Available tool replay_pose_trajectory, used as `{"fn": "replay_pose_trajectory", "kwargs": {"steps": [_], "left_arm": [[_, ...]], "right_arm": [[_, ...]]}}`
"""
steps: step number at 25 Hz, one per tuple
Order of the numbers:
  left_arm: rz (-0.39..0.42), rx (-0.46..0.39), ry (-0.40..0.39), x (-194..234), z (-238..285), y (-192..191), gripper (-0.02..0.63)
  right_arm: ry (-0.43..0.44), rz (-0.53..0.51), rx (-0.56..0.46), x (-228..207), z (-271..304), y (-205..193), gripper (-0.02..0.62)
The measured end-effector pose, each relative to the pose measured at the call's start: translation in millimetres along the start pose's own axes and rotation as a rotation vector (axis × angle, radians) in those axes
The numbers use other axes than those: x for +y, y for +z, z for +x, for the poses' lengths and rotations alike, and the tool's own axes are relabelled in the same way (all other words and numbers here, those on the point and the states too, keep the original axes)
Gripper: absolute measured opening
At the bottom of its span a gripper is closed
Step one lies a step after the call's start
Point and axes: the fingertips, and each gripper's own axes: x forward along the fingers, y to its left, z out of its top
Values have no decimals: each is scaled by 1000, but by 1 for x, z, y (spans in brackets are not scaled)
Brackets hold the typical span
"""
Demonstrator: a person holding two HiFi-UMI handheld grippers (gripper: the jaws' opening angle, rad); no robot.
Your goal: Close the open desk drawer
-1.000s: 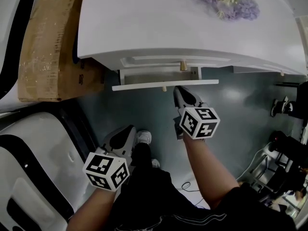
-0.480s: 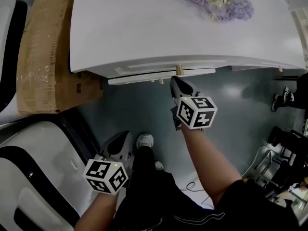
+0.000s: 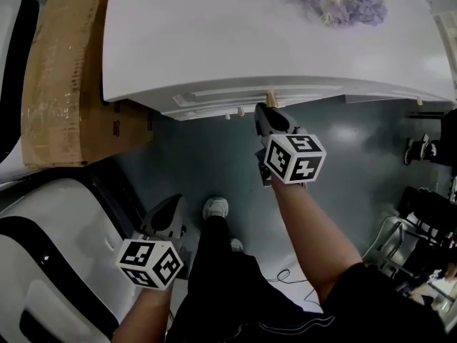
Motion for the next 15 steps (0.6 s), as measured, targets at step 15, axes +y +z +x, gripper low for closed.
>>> {"fn": "replay_pose_trajectory", "kwargs": {"steps": [15], "left_arm": [[14, -61, -16, -30, -18, -3, 5]], "right_arm": [[74, -60, 5, 23, -42, -3, 6]]}}
